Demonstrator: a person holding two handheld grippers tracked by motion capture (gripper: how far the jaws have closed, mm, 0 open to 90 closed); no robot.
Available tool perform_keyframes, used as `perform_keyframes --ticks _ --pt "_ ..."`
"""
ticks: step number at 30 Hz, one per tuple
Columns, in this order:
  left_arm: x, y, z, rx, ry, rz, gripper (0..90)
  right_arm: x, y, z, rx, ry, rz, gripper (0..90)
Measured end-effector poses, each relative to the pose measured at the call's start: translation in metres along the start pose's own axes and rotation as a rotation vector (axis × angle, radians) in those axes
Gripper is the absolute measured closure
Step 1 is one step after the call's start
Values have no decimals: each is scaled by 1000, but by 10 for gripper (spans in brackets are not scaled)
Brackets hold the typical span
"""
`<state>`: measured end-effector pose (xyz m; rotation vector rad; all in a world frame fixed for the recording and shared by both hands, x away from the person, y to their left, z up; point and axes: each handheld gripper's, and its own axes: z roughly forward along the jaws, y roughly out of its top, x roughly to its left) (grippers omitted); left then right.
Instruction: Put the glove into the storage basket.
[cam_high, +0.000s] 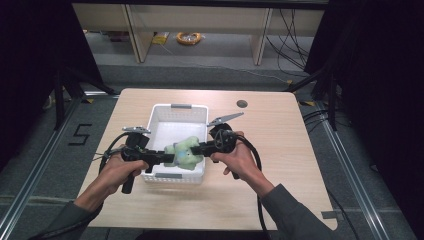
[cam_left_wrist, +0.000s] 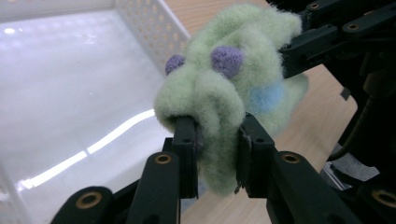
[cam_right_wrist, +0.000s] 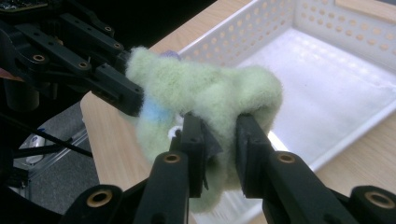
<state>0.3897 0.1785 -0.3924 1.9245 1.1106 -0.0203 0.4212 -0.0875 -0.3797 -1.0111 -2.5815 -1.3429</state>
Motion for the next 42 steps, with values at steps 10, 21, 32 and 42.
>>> perform_keyframes --ticks 10,21,32,42 --pt "31 -6 15 60 10 -69 716 -11 -1 36 39 -20 63 763" --pt "47 -12 31 132 43 -72 713 -21 -7 65 107 -64 80 760" --pt "49 -16 40 199 110 -33 708 -21 -9 82 175 -96 108 758" --pt "53 -16 45 254 136 -7 696 -18 -10 89 200 -127 80 742"
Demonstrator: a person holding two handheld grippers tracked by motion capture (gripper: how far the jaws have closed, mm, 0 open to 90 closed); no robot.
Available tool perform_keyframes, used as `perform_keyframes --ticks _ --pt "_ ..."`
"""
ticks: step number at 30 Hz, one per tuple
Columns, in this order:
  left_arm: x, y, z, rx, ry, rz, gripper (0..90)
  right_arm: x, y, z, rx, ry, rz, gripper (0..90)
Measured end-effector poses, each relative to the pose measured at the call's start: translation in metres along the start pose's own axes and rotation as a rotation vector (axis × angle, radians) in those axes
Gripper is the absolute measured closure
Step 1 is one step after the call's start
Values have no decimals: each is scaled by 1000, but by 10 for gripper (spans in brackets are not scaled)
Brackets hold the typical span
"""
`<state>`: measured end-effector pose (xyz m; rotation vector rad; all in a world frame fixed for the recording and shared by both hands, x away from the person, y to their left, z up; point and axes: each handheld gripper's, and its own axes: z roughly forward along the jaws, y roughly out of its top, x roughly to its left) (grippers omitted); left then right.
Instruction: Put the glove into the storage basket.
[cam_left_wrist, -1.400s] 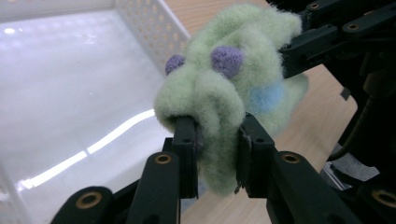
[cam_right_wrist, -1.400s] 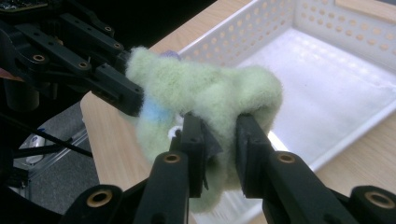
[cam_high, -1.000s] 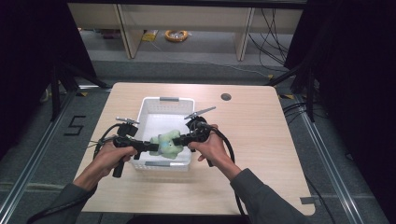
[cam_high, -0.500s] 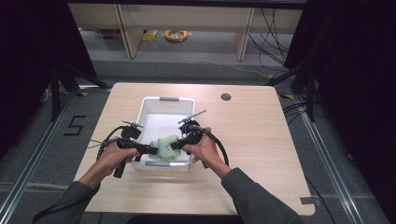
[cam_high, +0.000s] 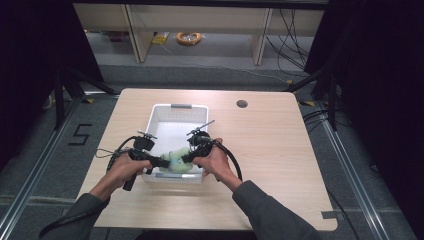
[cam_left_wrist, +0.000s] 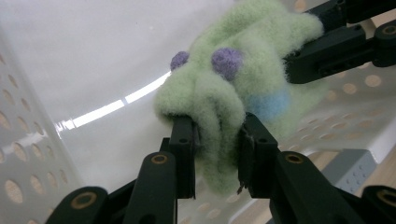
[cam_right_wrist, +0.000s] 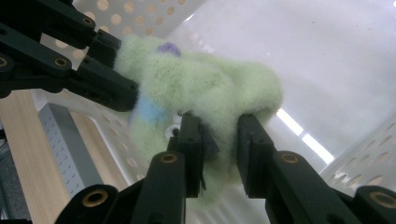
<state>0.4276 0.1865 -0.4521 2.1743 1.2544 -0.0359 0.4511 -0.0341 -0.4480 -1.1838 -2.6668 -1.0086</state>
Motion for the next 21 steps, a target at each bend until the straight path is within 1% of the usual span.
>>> perform_keyframes --ticks 1,2,4,5,8,9,10,11,12,13,15,16,17,19,20,21 --pt "0 0 1 -1 1 -6 693 0 0 0 5 -6 8 740" --pt "0 0 2 1 -5 -8 690 0 0 1 5 -8 -2 738" --pt "0 0 3 0 4 -6 686 2 0 1 21 -8 15 737" --pt "0 0 3 2 6 -7 684 1 -1 3 21 -21 6 734" --pt "0 0 3 -2 8 -7 665 2 0 4 23 -20 1 722" --pt "0 -1 3 -4 12 -8 656 2 0 4 27 -26 2 716" --pt "1 -1 3 0 14 -3 642 2 -1 5 41 -41 13 709" --pt "1 -1 3 1 17 -2 634 1 -1 5 32 -42 -9 708" --pt "2 -1 2 -1 22 -8 622 1 -1 5 39 -49 -10 703" --pt "2 -1 1 -8 27 -2 609 2 -1 6 45 -47 -10 693" --pt "1 0 1 -43 43 -22 597 3 -1 7 48 -62 -15 649" --pt "1 0 0 -44 51 -12 589 3 0 7 47 -80 -25 638" --pt "1 1 -1 -54 54 -14 580 3 0 7 49 -85 -29 627" --pt "2 2 -4 -63 56 -19 567 2 1 6 55 -83 -14 576" --pt "2 2 -5 -76 60 -24 555 2 1 5 53 -86 -6 554" --pt "1 3 -8 -93 56 -33 542 2 1 5 46 -90 -11 541"
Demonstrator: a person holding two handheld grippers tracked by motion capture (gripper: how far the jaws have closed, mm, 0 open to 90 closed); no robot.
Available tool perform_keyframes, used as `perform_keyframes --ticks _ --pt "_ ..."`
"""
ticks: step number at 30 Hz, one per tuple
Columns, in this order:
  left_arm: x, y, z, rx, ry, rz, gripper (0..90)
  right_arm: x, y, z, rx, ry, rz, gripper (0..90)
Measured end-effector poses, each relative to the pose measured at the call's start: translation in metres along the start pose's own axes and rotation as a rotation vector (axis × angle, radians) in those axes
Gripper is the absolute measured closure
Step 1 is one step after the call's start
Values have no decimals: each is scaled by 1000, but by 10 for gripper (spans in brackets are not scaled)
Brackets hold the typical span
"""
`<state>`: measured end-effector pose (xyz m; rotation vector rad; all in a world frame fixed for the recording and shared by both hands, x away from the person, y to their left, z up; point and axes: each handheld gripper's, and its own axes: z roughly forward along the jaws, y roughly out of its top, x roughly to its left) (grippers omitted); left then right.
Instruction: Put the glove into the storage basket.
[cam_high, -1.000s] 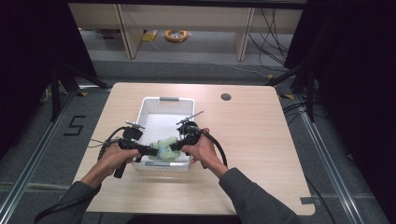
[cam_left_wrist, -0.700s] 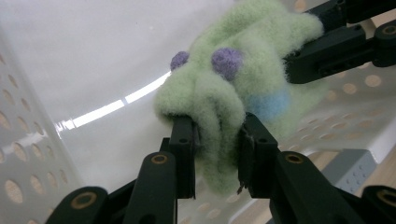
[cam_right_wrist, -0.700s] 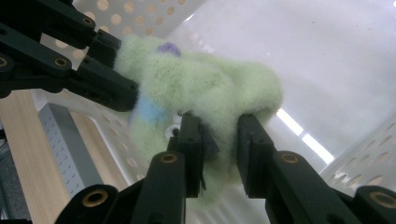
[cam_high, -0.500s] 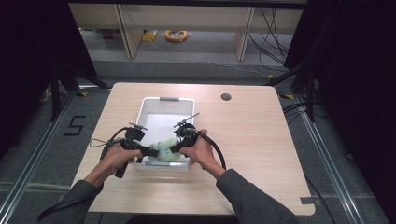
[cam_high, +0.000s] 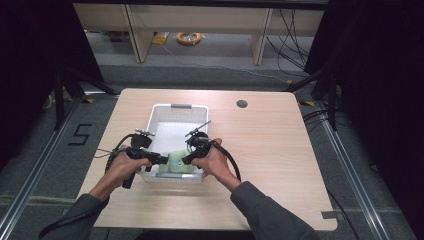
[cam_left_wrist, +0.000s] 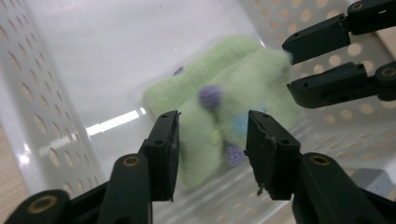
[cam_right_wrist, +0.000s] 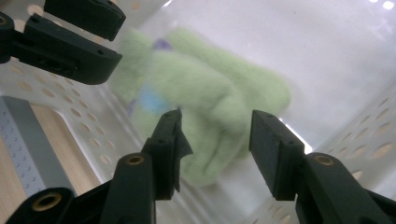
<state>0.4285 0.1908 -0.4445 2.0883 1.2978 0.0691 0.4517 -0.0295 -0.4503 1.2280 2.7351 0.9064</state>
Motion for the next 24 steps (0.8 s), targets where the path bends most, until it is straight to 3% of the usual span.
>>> perform_keyframes --ticks 2,4,8,9,10,12,14,16,17,18,19,20,21,24 --pt "-2 1 -3 -25 -8 -11 525 -1 2 -4 -16 -5 -8 505" --pt "-4 2 -6 -41 -18 3 517 -1 4 -9 -29 -7 -8 500" --pt "-11 1 -8 -35 -22 21 502 -1 6 -18 -57 10 -7 483" --pt "-13 0 -9 -41 -25 23 497 0 6 -21 -46 21 23 475" --pt "-14 0 -9 -53 -27 22 496 -2 6 -23 -66 11 -7 473" --pt "-16 0 -11 -46 -37 29 484 -1 5 -27 -55 7 21 464" --pt "-19 0 -12 -57 -36 33 476 -4 4 -29 -85 20 -21 461" --pt "-20 1 -13 -48 -44 34 452 -3 2 -34 -72 25 11 458" --pt "-21 0 -14 -46 -44 36 439 -4 2 -35 -82 24 -11 455" --pt "-23 0 -14 -51 -48 31 431 -5 1 -36 -72 16 2 450" --pt "-24 0 -15 -53 -46 29 419 -6 0 -38 -99 32 -26 449" --pt "-25 0 -16 -63 -48 29 409 -6 -1 -40 -87 41 -6 448" --pt "-26 0 -16 -65 -52 22 400 -8 -1 -41 -109 52 -37 441" --pt "-29 -1 -18 -56 -64 22 357 -9 -4 -46 -121 47 -47 427"
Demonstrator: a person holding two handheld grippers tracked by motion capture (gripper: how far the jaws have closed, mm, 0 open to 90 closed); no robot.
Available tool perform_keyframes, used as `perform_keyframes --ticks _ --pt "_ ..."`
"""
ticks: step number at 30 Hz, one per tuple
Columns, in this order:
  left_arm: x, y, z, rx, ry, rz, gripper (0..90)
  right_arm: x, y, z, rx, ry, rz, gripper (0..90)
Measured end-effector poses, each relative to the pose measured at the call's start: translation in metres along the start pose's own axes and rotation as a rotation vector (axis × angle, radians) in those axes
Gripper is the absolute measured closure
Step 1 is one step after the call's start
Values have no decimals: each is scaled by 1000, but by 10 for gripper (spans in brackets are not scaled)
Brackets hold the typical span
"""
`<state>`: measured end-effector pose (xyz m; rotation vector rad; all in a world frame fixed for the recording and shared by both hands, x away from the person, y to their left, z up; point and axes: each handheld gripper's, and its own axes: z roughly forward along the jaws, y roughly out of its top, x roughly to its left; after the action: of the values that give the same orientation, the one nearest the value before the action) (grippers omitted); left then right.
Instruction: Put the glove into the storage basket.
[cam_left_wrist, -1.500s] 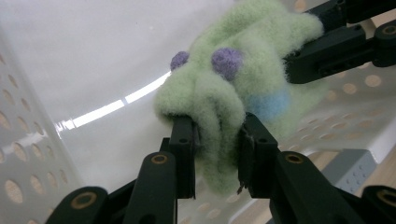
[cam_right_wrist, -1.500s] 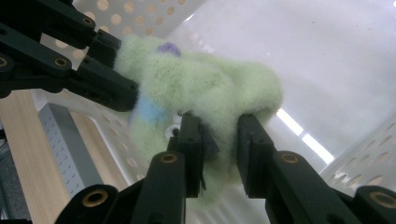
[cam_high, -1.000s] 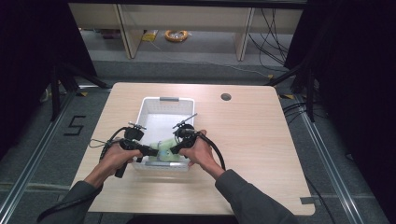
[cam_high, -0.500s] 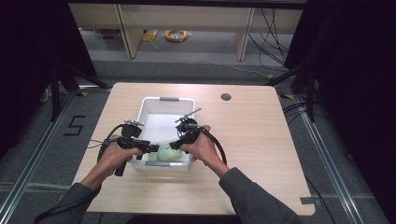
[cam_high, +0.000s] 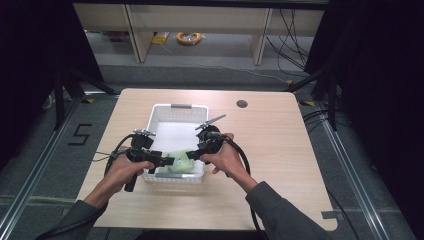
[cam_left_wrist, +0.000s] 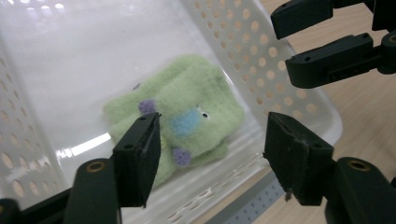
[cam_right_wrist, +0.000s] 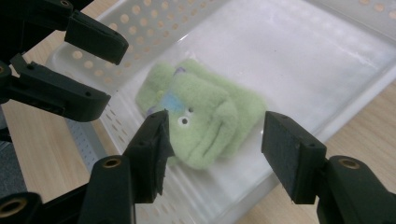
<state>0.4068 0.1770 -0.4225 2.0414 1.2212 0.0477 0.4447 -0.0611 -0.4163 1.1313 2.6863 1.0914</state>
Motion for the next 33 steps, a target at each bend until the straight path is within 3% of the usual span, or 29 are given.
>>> perform_keyframes --ticks 3,7,8,9,15,22,23,25,29,30,32,33 --pt "-4 -1 0 -16 3 -17 328 -2 -3 -5 -13 12 2 418" --pt "-8 -3 -1 -28 -5 -17 310 1 -7 -14 -9 -29 35 413" --pt "-9 -3 -1 -33 -7 -26 305 -3 -8 -15 -39 -21 -11 411" --pt "-11 -3 -2 -35 -15 -27 300 -2 -9 -18 -40 -3 -6 409" --pt "-23 -6 -5 -54 -26 -3 301 -5 -17 -33 -65 5 -8 399" --pt "-45 -11 -7 -71 -70 33 291 -13 -30 -51 -85 12 7 390" --pt "-49 -12 -6 -90 -75 21 288 -15 -32 -53 -93 16 -1 389" --pt "-55 -14 -6 -81 -87 48 283 -16 -35 -57 -95 21 5 385" --pt "-67 -19 -5 -95 -115 51 277 -19 -44 -68 -117 32 -1 379" --pt "-70 -20 -5 -98 -122 54 277 -17 -46 -70 -119 35 19 379" --pt "-77 -23 -5 -99 -130 76 276 -20 -50 -75 -131 23 3 376" --pt "-79 -24 -4 -104 -133 79 275 -20 -53 -78 -133 25 20 376"
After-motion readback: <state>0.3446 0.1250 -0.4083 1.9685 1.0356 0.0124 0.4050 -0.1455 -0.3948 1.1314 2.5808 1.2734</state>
